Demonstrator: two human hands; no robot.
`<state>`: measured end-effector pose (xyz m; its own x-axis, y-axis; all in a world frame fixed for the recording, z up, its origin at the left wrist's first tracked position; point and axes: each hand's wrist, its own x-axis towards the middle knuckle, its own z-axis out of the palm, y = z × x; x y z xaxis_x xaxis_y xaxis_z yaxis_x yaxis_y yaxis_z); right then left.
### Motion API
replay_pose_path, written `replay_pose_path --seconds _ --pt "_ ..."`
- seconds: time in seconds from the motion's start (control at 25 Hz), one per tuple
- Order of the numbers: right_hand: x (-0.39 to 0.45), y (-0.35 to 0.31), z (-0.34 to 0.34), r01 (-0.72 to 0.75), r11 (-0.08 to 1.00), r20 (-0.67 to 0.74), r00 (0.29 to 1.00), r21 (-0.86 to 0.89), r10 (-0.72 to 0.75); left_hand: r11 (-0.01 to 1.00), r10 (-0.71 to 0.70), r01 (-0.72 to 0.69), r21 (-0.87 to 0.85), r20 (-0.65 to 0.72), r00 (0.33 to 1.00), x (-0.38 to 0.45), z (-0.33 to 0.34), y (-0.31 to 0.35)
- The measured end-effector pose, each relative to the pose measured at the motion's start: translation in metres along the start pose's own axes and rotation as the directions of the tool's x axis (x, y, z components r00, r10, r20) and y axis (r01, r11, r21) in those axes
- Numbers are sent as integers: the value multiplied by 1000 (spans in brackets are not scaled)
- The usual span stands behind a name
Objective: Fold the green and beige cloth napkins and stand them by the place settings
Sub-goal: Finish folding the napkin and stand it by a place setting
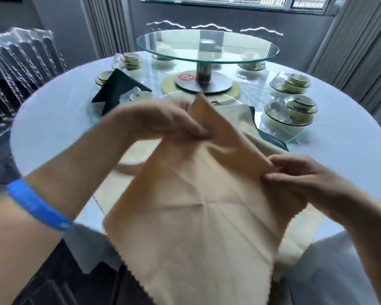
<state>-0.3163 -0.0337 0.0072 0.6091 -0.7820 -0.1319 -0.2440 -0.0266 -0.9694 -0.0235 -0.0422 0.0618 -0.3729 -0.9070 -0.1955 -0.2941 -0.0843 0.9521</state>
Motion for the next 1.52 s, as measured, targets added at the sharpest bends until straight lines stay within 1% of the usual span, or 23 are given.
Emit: replay_pose_path --seconds 0.04,0.12,0.2,0.32,0.4,0.52,0.6,0.64,0.68,0.76,0.8,0.84,0.88,0.96,1.0,1.08,1.12,1.2,1.28,1.32,1.4,1.44,1.52 --pt "11 19 -4 -68 997 -19 998 -37 67 998 -68 67 21 41 997 21 2 -22" --pt "32 51 -8 -167 975 -53 986 -148 160 978 -198 195 68 38 980 52 7 -66" --pt "48 70 -10 -181 955 -89 982 -234 164 962 -268 268 62 -3 963 69 17 -91" --pt "60 78 -8 -153 954 -138 983 -259 121 959 -283 283 29 3 959 74 20 -106" --pt "61 80 -10 -156 949 -137 983 -273 122 963 -269 269 8 59 961 64 8 -116" --pt "59 79 -16 -228 946 -74 973 -230 217 954 -294 285 89 116 949 31 -15 -132" --pt "64 75 -15 -268 909 -51 963 -319 266 954 -293 279 111 137 946 17 -21 -141" --pt "71 74 -13 -263 890 -79 965 -374 251 963 -261 252 95 108 959 16 -20 -143" --pt "78 74 -10 -237 883 -133 971 -405 199 974 -217 213 72 46 975 19 -19 -144" --pt "92 72 -6 -167 902 -275 960 -399 56 992 -117 121 25 -115 986 30 -19 -141" --pt "96 71 -7 -136 910 -329 944 -391 0 995 -100 104 11 -170 980 34 -22 -140" --pt "98 71 -9 -115 912 -354 935 -393 -35 993 -115 116 -2 -180 977 35 -26 -139" --pt "98 71 -13 -106 910 -349 936 -402 -45 988 -153 154 -7 -144 978 34 -31 -138" --pt "95 71 -19 -116 913 -284 959 -390 0 972 -230 232 34 -47 972 26 -39 -139" --pt "94 71 -21 -136 921 -253 966 -364 43 968 -237 238 74 -33 971 22 -41 -141" --pt "95 71 -22 -165 929 -249 965 -332 82 973 -177 188 136 -91 980 17 -38 -142" --pt "95 70 -22 -155 932 -273 960 -326 64 978 -124 144 152 -135 983 15 -36 -141" --pt "90 67 -16 -88 958 -328 945 -273 -7 984 -13 49 172 -207 978 10 -30 -137" --pt "71 66 -9 33 987 -337 938 -155 -85 971 135 -76 227 -261 956 -2 -27 -133" --pt "59 67 -5 90 990 -331 936 -112 -122 949 228 -151 277 -273 935 -11 -24 -132" --pt "33 72 -1 167 981 -296 936 -103 -190 869 396 -274 412 -250 883 -32 -18 -137" --pt "22 76 0 186 973 -268 938 -140 -218 819 449 -298 491 -225 865 -42 -15 -142" --pt "7 86 0 227 935 -186 941 -272 -283 715 498 -299 632 -160 852 -56 -11 -157"
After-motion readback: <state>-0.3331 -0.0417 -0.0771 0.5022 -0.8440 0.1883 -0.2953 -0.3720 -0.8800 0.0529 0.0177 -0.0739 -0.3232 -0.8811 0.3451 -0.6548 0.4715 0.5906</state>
